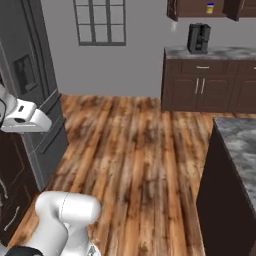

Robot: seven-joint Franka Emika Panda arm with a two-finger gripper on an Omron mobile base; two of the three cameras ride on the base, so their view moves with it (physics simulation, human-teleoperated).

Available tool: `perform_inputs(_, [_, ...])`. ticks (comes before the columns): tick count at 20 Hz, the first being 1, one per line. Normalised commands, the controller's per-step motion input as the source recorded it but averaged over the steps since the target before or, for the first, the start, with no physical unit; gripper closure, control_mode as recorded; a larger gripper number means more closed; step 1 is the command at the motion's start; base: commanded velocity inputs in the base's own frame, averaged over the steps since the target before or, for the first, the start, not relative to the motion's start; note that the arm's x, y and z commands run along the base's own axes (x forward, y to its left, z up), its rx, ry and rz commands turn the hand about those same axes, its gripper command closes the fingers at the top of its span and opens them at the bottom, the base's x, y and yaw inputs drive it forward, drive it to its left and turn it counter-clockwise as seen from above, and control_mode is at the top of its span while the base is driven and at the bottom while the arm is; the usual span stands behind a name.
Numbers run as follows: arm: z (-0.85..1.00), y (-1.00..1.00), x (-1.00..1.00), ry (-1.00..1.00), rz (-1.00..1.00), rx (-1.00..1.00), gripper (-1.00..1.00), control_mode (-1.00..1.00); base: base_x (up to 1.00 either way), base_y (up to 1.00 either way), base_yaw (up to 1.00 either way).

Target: Move the oil and vinegar bottle and mayonnaise from the cabinet to the dining counter.

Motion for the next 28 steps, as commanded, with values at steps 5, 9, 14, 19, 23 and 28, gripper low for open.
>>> perform_inputs(5, [0.00,0.00,0.00,0.00,0.00,0.00,-1.00,1.00,1.00,0.41,-0.28])
perform_inputs(9, [0.00,0.00,0.00,0.00,0.00,0.00,-1.00,1.00,1.00,-0.03,-0.21])
perform_inputs(14, [0.00,0.00,0.00,0.00,0.00,0.00,-1.00,1.00,1.00,-0.15,-0.17])
perform_inputs(19, [0.00,0.00,0.00,0.00,0.00,0.00,-1.00,1.00,1.00,-0.05,-0.32])
perform_inputs(23, [0.00,0.00,0.00,0.00,0.00,0.00,-1.00,1.00,1.00,0.00,-0.53])
perform_inputs(28, [0.00,0.00,0.00,0.00,0.00,0.00,-1.00,1.00,1.00,0.04,-0.62])
